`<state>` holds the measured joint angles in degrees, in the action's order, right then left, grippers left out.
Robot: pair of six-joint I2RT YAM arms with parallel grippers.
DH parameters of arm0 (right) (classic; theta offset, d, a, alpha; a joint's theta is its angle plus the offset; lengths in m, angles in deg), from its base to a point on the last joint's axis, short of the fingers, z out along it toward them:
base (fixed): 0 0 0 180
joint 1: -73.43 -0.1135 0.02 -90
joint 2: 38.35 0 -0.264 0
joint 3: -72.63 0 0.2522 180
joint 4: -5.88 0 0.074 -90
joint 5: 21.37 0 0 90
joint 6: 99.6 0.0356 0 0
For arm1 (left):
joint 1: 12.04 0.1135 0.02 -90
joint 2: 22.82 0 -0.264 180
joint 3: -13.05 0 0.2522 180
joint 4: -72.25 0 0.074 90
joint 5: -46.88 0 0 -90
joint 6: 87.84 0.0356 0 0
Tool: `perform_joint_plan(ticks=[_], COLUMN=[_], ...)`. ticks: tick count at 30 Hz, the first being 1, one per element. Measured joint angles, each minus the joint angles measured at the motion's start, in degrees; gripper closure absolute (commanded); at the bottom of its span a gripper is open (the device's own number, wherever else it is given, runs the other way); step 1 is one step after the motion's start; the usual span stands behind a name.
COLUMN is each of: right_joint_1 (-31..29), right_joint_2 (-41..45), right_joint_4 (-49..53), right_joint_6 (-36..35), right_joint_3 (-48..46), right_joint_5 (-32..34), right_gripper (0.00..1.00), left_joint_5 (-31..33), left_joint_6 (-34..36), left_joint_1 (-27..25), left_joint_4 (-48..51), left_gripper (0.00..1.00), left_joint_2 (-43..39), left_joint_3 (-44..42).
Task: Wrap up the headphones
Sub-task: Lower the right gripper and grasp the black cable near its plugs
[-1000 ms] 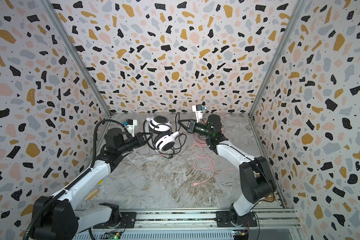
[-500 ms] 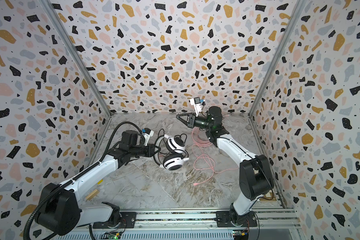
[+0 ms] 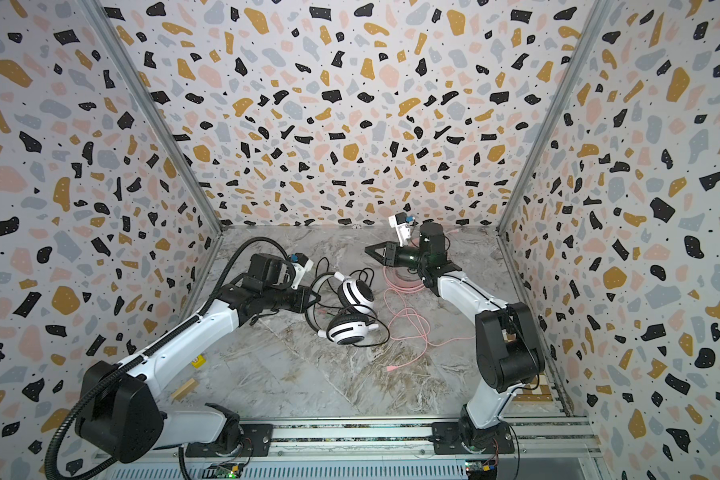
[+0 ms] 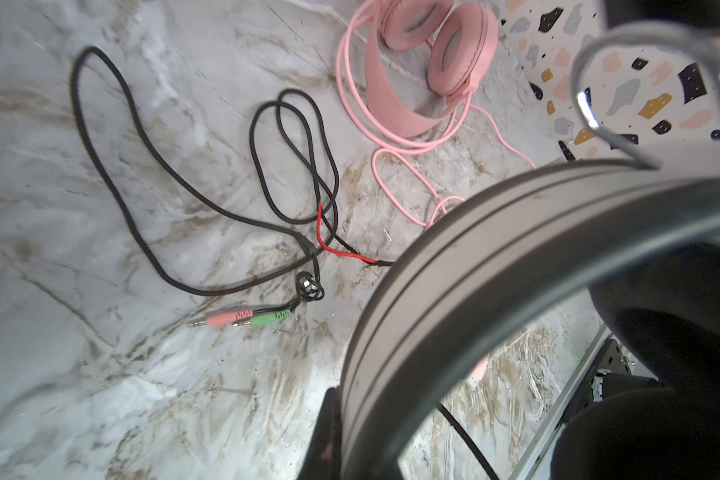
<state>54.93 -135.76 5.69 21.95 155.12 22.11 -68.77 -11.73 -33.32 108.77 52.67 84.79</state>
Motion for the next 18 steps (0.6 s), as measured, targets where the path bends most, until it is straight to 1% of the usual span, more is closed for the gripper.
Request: perform_joint_plan(ticks=[2,4,6,7,10,14,17,18], right_joint_1=[-0.8,-2.3,-4.0,-5.0,-7.7,-11.1,-13.6,-14.3], right_joint_2=[-0.7,-2.1,-4.3,-5.7,-10.1,-14.8,-16.3,-16.5], right_joint_4=[7.3,12.7,16.7,18.5,22.7,26.4,28.2,28.7], right_joint_6=[-5.6,-10.1,-13.8,-15.2,-19.0,-21.7,-23.2,-23.7], right_joint_3=[0.2,0.2,0.2,0.2,0.5,1.9,3.0,3.6], right_joint_5=[4.5,7.4,8.7,8.8,8.9,8.9,12.7,14.1], right_gripper=[0.52,0.46,0.36,0.35,0.34,0.34,0.35,0.38], left_joint_5=[-0.2,-0.4,-0.7,-0.9,-1.0,-1.1,-1.1,-1.2], left_joint_6=[0.0,0.0,0.0,0.0,0.0,0.0,0.0,-0.1], left_joint_1=[0.8,1.4,1.4,1.4,1.4,1.4,1.4,1.4], left_joint_4=[0.5,0.9,1.0,1.1,1.7,2.1,2.1,2.1], left_gripper=[1.00,1.00,1.00,1.00,1.00,1.00,1.00,1.00], left_joint_2=[-1.5,-2.5,-2.9,-2.9,-2.8,-2.8,-2.8,-2.8], left_joint_3=[0.0,-0.1,-0.4,-0.6,-1.7,-2.3,-2.2,-2.2])
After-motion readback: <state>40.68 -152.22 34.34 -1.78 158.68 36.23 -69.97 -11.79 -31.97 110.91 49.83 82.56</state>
